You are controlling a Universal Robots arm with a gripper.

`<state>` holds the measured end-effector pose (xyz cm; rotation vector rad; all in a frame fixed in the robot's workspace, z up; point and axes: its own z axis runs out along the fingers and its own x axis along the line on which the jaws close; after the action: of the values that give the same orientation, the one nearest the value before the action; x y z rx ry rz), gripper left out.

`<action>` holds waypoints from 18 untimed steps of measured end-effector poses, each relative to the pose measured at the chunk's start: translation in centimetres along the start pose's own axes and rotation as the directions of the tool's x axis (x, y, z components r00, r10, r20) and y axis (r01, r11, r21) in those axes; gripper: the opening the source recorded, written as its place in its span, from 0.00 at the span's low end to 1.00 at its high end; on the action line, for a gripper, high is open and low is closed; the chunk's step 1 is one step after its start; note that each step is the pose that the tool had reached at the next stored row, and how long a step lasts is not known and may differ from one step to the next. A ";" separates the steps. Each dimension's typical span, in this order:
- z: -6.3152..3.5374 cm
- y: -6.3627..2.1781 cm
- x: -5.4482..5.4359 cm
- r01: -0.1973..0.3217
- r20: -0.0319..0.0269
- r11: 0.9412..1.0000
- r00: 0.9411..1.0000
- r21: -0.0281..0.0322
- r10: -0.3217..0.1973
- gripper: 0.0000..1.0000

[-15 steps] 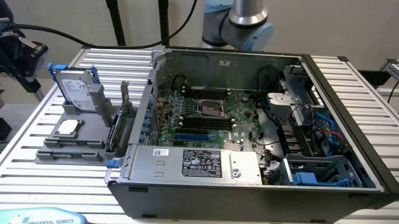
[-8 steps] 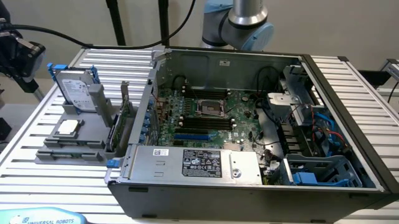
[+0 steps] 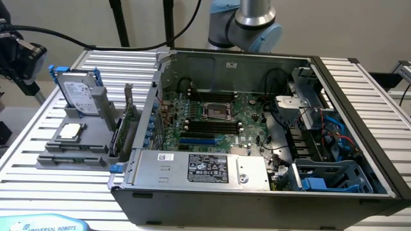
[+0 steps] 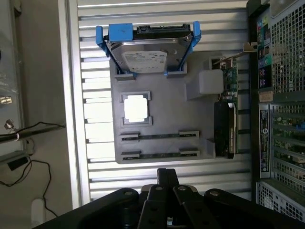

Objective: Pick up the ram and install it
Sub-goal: 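Pick up the ram and move it above insertion slot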

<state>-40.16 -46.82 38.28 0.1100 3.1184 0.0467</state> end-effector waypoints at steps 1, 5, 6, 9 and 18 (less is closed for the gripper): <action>0.00 0.00 0.0 0.000 0.000 1.000 1.000 0.000 0.000 0.11; 0.00 0.00 0.0 0.019 -0.001 1.000 1.000 0.000 -0.019 0.11; 0.01 -0.01 0.0 0.037 -0.001 0.999 0.999 -0.001 -0.037 0.11; 0.05 -0.01 0.0 0.091 -0.003 0.996 0.996 -0.002 -0.091 0.11; 0.18 -0.01 0.0 0.252 -0.009 0.968 0.968 -0.006 -0.252 0.11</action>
<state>-40.17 -46.83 38.10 -0.2885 3.1126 0.0504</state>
